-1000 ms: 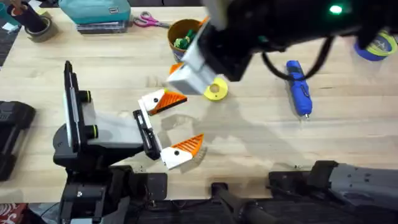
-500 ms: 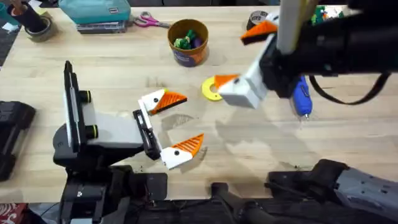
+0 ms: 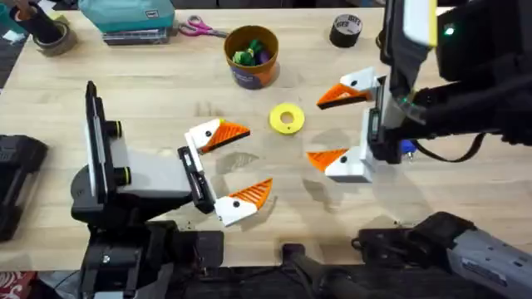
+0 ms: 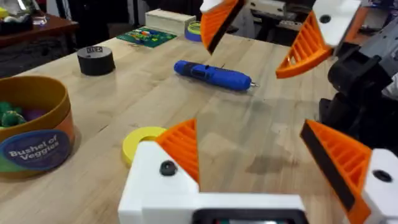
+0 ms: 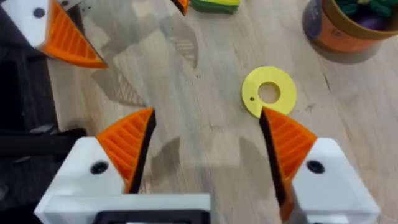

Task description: Pick up the gripper from the table and insert it into the empty holder that is missing its gripper. Then pick up a screw, insert it into the mounting hole, and use the screwdriver to tighten it. Finally, clean up the table by picking up the vegetable and placing it into the bucket.

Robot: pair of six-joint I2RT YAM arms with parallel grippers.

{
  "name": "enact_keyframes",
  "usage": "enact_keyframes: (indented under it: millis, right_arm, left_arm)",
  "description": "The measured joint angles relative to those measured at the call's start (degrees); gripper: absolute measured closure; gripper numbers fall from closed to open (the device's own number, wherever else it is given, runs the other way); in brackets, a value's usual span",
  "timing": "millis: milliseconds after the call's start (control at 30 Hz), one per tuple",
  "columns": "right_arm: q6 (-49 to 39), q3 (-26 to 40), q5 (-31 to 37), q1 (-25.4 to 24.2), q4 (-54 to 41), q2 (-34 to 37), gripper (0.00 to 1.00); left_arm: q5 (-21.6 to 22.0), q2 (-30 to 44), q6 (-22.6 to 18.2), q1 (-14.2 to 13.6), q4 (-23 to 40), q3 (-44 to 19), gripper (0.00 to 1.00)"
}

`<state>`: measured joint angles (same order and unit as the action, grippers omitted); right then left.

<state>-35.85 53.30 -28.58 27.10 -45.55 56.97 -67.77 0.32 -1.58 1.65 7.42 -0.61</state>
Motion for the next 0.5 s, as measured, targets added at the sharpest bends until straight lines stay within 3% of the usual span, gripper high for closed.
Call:
enact_keyframes:
  millis: [500]
  right_arm:
    - [-3.49,-0.13,-2.75,-0.16,0.42,0.22,0.004]
  left_arm:
    - [0.0,-0.01,-0.09,0.0,0.01,0.01,0.015]
